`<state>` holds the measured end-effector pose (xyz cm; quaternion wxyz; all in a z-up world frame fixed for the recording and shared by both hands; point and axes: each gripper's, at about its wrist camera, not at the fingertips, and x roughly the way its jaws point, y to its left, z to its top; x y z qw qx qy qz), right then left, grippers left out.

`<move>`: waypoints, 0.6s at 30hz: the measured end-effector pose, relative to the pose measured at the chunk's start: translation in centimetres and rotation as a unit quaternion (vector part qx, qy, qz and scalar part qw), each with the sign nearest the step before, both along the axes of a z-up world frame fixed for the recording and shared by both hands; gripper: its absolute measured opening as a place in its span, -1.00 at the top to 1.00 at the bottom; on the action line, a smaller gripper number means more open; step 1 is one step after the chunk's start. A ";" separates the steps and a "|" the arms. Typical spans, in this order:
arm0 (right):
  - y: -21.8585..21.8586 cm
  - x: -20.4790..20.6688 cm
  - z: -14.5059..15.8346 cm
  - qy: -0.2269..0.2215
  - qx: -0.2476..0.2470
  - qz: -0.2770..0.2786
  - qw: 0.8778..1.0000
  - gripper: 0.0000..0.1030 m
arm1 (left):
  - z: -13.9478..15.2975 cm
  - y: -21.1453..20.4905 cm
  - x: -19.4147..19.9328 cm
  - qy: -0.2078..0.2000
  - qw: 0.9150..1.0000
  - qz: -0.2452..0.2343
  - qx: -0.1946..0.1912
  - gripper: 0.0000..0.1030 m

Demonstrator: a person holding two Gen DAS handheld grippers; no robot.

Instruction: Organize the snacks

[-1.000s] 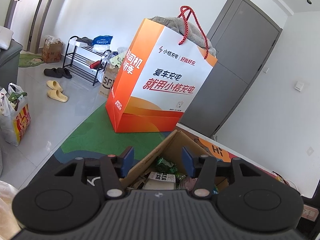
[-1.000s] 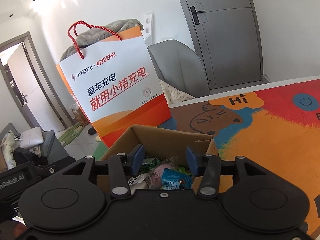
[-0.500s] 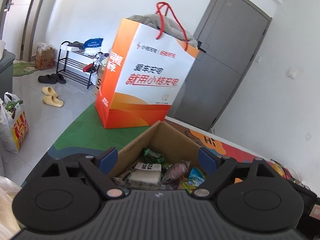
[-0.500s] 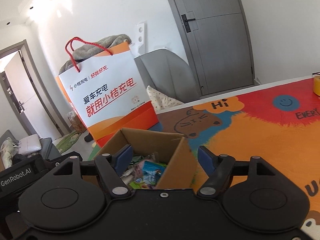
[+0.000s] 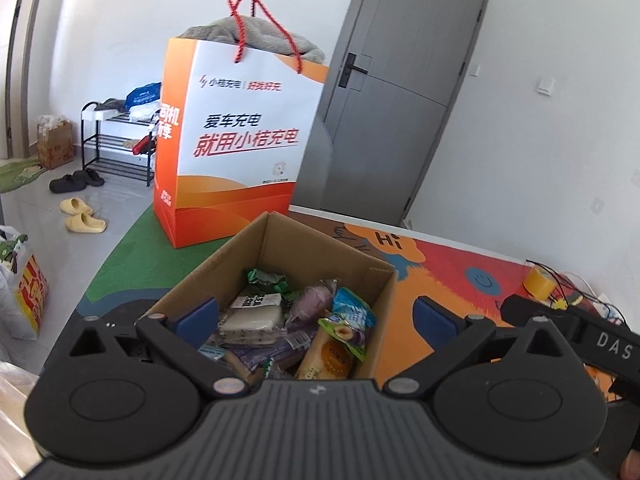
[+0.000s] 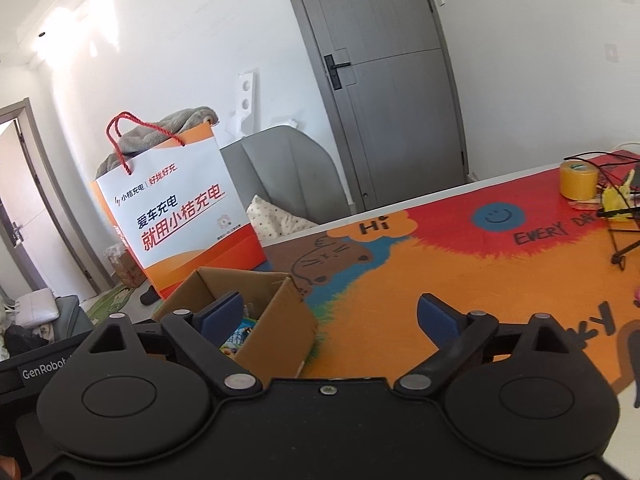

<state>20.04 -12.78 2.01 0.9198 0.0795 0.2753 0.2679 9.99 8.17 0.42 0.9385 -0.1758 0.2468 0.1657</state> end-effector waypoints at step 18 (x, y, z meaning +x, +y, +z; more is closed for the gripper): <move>-6.1 -3.8 1.2 -0.011 -0.023 -0.032 0.999 -1.00 | 0.7 -3.5 -2.5 0.025 0.994 -0.095 0.038 -0.99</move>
